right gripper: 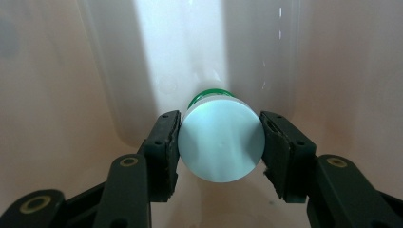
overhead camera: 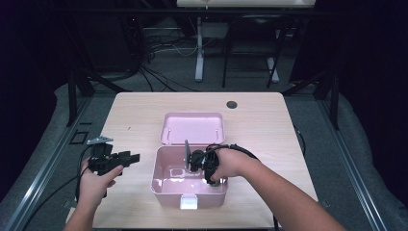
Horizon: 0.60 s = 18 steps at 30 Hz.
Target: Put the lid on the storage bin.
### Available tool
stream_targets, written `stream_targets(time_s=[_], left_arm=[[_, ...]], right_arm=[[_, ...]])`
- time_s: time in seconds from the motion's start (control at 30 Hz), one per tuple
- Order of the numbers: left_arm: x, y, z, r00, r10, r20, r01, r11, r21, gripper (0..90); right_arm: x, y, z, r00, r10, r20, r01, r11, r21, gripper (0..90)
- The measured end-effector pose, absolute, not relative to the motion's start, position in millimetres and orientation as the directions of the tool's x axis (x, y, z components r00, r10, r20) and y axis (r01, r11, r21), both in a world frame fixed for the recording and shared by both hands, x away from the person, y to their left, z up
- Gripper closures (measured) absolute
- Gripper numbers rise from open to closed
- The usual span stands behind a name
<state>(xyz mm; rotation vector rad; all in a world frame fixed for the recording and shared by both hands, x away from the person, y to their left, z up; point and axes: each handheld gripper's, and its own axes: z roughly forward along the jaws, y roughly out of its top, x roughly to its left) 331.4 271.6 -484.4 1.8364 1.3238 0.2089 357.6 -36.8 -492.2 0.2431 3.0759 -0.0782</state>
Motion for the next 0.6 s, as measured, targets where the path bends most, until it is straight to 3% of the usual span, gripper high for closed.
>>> stream_targets(time_s=[0.6], left_arm=[[331.6, 271.4, -485.1, 0.426, 0.845, -0.322, 0.705, -0.087, 0.704, 48.3]], right_arm=[[357.6, -37.6, -498.8, -0.992, 0.1, -0.072, 0.104, 0.993, -0.054, 50.4]])
